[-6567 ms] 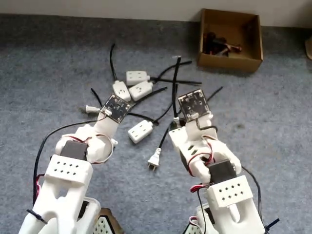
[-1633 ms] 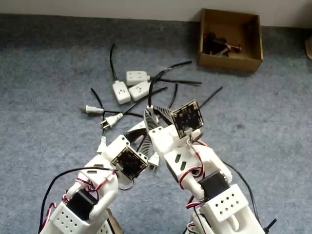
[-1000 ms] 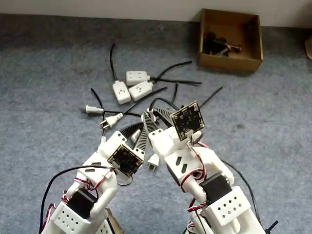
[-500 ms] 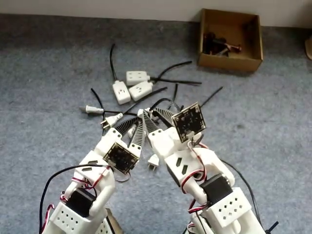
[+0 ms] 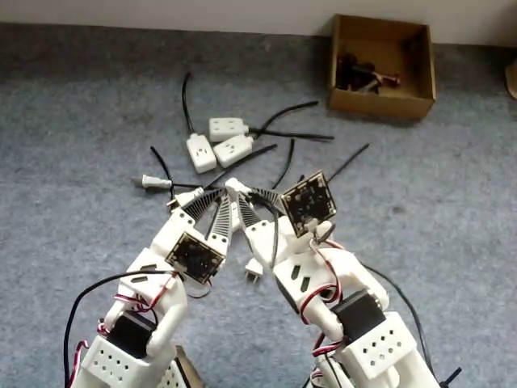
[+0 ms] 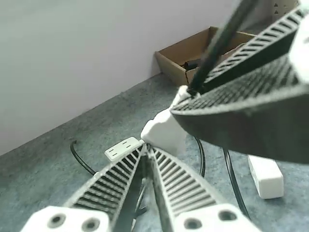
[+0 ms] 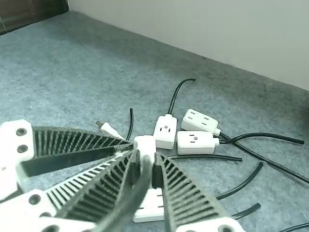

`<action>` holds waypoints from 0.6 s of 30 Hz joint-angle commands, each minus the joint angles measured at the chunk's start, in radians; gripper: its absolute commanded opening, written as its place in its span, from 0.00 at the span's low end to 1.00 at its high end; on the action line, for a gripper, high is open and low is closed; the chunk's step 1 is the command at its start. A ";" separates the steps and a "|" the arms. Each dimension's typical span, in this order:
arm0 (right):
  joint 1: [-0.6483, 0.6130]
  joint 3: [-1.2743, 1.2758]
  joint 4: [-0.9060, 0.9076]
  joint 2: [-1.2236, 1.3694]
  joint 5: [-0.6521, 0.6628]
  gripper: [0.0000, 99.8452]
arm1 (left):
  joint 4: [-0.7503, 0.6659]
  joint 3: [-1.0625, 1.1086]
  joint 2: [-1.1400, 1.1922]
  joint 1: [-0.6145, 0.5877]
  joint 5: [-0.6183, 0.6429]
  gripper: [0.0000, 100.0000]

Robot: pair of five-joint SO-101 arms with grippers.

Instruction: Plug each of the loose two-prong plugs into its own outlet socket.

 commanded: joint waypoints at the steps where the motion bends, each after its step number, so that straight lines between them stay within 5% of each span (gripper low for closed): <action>1: -0.013 -0.048 0.012 -0.008 -0.003 0.01 | -0.035 0.016 -0.010 0.001 0.006 0.01; 18: 0.125 -0.051 0.007 -0.004 -0.005 0.01 | -0.031 0.008 -0.013 0.001 0.006 0.01</action>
